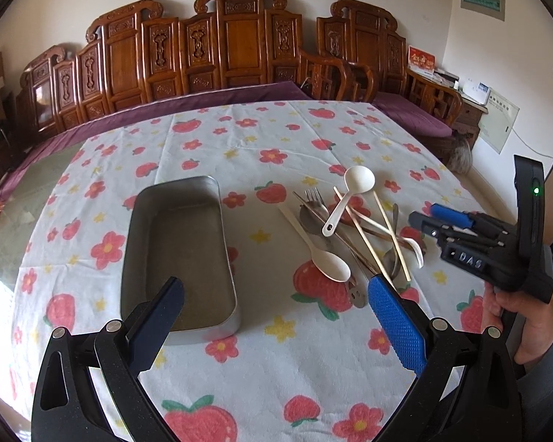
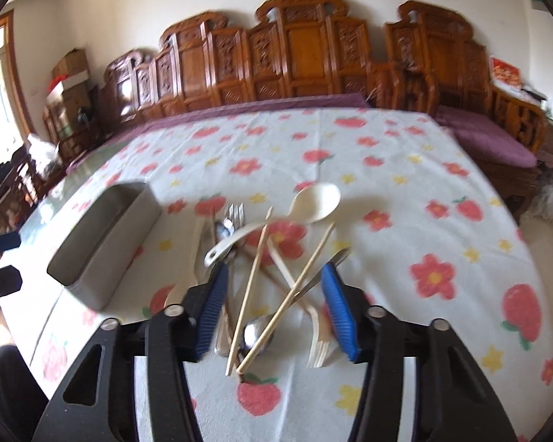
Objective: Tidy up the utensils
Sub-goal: 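Reach the right gripper into the utensil pile and grasp a wooden chopstick, then grasp a white plastic spoon with the left gripper while the right gripper holds the chopstick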
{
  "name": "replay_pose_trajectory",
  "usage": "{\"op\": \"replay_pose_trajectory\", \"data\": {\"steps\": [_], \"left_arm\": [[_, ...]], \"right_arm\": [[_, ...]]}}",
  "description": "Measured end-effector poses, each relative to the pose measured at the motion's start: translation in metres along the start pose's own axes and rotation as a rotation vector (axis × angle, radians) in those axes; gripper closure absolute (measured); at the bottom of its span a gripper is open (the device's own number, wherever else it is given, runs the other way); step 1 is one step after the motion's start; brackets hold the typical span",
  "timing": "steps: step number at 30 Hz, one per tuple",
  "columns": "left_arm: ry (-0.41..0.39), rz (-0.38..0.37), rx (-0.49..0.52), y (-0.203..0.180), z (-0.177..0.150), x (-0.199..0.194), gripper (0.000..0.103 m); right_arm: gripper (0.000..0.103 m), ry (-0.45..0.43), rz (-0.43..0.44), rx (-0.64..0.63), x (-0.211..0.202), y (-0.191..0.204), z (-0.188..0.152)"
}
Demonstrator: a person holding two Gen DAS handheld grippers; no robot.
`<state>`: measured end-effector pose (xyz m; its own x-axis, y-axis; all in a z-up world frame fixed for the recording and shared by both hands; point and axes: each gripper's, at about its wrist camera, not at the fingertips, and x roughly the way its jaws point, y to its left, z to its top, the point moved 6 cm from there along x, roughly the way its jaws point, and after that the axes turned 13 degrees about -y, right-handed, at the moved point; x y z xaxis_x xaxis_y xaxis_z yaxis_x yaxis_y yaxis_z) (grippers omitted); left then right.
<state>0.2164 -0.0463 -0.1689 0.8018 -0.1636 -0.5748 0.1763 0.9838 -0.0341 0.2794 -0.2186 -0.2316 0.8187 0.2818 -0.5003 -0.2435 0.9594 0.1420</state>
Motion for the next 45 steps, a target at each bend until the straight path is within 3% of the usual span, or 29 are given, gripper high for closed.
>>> {"op": "replay_pose_trajectory", "data": {"steps": [5,10,11,19,25,39,45], "left_arm": [[0.029,0.004,-0.003,-0.004,-0.010,0.015,0.007],[0.052,0.005,-0.019,-0.008,-0.016,0.027,0.007],[0.055,0.006,-0.021,-0.009,-0.016,0.028,0.007],[0.051,0.013,-0.017,-0.015,-0.018,0.025,0.007],[0.049,0.020,-0.012,-0.019,-0.018,0.025,0.007],[0.108,0.003,0.020,-0.045,-0.023,0.070,0.007],[0.155,-0.017,-0.011,-0.050,-0.026,0.100,0.017]], "right_arm": [[0.060,0.042,0.008,0.008,0.015,0.000,-0.013],[0.071,0.142,-0.005,0.022,0.039,-0.004,-0.037],[0.076,0.144,-0.006,0.022,0.041,-0.004,-0.038],[0.081,0.179,-0.043,0.028,0.040,-0.011,-0.045],[0.097,0.181,-0.055,0.067,0.030,-0.026,-0.045],[0.097,0.097,-0.049,0.175,-0.005,-0.055,-0.024],[0.097,0.066,-0.048,0.185,-0.008,-0.059,-0.017]]}}
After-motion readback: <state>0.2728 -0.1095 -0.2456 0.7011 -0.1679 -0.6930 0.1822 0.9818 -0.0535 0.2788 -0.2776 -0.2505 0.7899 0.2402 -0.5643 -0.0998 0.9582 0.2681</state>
